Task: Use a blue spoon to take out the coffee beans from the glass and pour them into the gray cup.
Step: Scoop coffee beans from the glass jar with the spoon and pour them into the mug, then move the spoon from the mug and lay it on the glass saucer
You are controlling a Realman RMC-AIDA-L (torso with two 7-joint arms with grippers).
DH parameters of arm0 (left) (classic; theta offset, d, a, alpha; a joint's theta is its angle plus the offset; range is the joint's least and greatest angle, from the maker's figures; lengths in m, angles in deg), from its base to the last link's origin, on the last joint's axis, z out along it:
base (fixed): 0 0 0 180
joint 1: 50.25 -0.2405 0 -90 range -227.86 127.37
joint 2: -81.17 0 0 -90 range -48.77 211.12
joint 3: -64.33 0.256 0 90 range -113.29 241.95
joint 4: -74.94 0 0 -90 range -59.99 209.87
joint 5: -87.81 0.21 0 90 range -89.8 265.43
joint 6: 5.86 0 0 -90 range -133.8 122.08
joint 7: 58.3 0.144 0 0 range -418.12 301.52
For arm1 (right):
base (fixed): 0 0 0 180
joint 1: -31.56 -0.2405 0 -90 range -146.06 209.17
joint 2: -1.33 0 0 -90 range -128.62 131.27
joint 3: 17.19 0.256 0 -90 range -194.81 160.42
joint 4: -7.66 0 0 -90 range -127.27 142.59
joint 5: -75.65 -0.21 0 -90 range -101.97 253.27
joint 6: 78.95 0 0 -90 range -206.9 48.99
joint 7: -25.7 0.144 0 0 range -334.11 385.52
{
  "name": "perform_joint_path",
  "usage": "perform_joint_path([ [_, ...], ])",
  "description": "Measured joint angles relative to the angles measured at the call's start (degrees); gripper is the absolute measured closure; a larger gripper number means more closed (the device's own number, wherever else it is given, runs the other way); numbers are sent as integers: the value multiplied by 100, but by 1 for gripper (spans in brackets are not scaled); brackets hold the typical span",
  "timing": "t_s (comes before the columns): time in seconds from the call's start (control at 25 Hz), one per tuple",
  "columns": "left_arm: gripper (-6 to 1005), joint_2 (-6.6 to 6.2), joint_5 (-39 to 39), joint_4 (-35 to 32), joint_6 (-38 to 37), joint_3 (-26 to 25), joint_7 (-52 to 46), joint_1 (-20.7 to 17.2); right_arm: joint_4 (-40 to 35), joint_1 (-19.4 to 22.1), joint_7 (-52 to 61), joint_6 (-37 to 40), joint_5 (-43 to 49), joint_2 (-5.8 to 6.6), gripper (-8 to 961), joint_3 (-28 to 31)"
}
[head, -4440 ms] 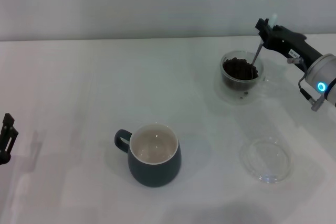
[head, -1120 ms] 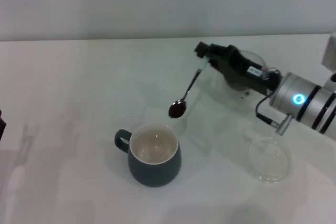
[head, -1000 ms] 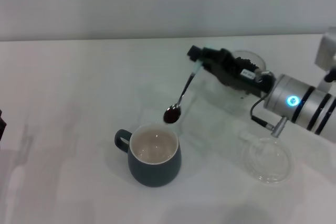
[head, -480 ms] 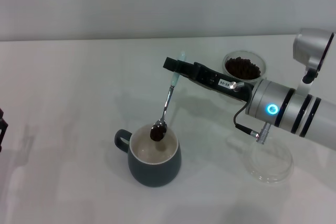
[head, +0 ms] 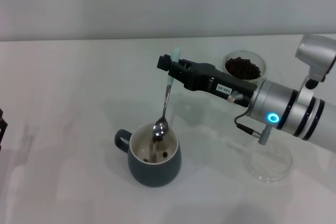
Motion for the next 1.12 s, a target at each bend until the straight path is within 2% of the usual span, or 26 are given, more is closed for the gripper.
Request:
perform_joint_path([
  [0.36,257,0,0,0,0,0,0,19,14,140,-315,450,-23,37,805,92],
  [0.56,258,6,0,0,-1,0,0,7,101,376,-286,969,-52,122,805,622],
  [0.64,258,6,1,0,-1,0,0,7,194,481,-281,1204,-28,192,805,936],
  [0.76,258,0,1,0,-1,0,0,8,407,570,-185,1531,-21,352,805,1270],
  [0.84,258,-1,0,0,-1,0,0,12,588,591,-43,1694,-19,500,805,1396],
  [0.96,258,-1,1,0,-1,-1,0,29,892,569,90,1820,-18,796,805,1441],
  [1.12,257,-1,1,0,-7,-8,0,53,1162,536,49,1764,111,1002,805,1443],
])
